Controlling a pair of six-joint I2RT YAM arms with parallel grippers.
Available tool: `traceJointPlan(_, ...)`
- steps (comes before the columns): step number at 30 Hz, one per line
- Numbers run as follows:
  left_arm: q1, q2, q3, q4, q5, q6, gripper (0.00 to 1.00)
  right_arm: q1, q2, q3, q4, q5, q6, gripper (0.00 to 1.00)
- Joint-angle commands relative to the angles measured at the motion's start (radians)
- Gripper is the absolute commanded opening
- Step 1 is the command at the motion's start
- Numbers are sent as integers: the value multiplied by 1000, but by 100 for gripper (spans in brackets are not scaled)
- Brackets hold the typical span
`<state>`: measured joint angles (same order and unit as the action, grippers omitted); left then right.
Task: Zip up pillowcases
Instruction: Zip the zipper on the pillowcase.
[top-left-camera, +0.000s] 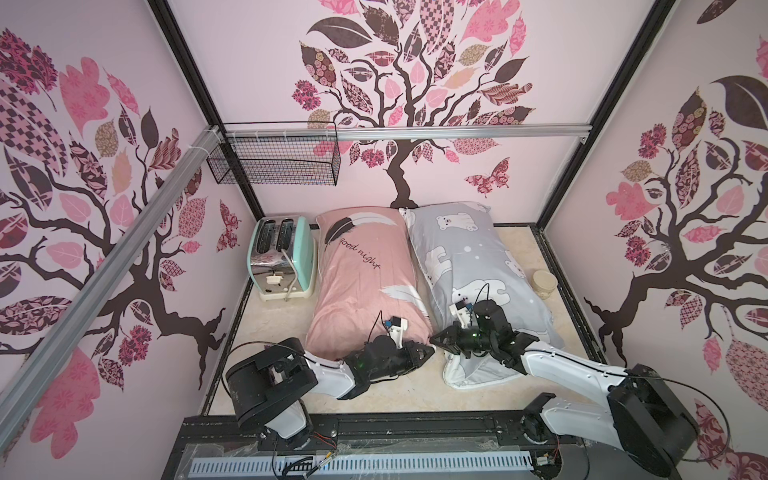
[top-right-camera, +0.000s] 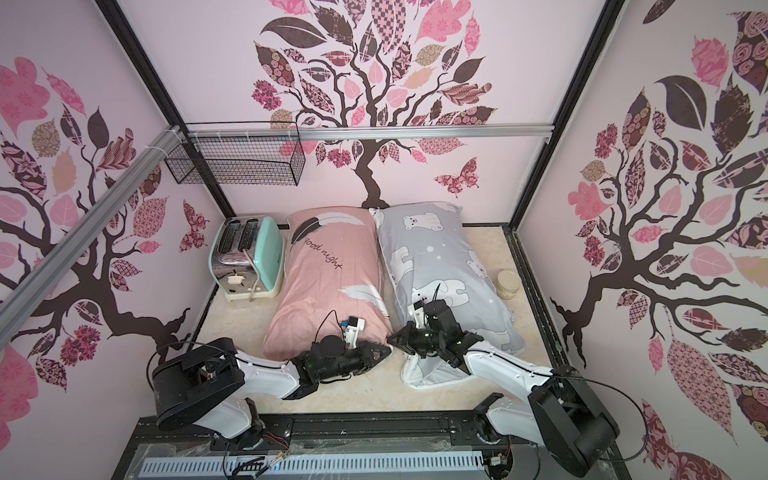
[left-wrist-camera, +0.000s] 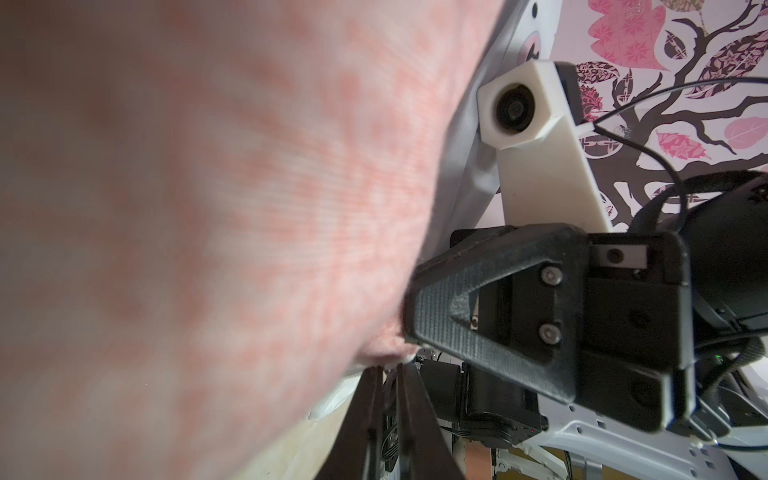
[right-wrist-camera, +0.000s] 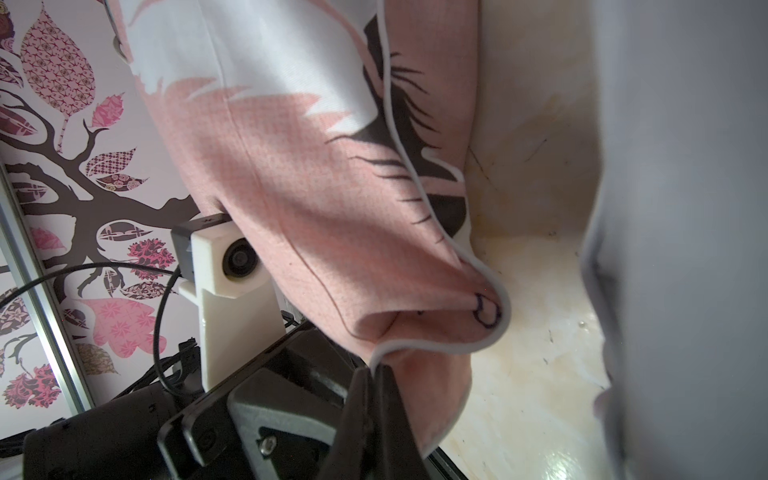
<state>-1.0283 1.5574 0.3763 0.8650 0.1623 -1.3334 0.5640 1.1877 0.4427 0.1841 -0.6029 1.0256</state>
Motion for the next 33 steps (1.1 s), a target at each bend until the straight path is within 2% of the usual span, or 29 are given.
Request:
traceJointPlan(1,-4,-18,-12,-33,-12,5,11,-9,3,-1,14,-14,1,0)
traceJointPlan(6,-4,-29,-7,-68,-18,14,6,-9,1,2,9,-14,-5,0)
traceJointPlan(9,-4,-24,-4,-83,-18,19,0,-10,-5,5,7,-17,-5,0)
traceJointPlan(12,-4,-25,1,-107,-24,27,0,-10,-18,20,-23,-11,-25,0)
traceJointPlan(20,20,-83,7,-260,-38,81,0,-12,-72,117,-266,79,-188,0)
traceJointPlan(23,26,-88,11,-269,-35,86,0,-13,-57,151,-305,69,-218,0)
traceJointPlan(24,27,-89,22,-271,-31,88,0,-13,-46,163,-319,61,-232,12)
traceJointPlan(25,27,-90,39,-284,-26,95,0,-12,-38,173,-338,65,-244,30)
traceJointPlan(26,27,-91,57,-295,-21,104,0,-12,-31,180,-351,69,-253,43)
traceJointPlan(27,27,-89,68,-299,-17,107,0,-11,-27,182,-359,67,-260,47)
traceJointPlan(29,28,-84,80,-300,-17,110,0,-12,-25,178,-364,60,-263,48)
traceJointPlan(33,33,-77,82,-298,-12,109,0,-8,-29,163,-355,49,-261,39)
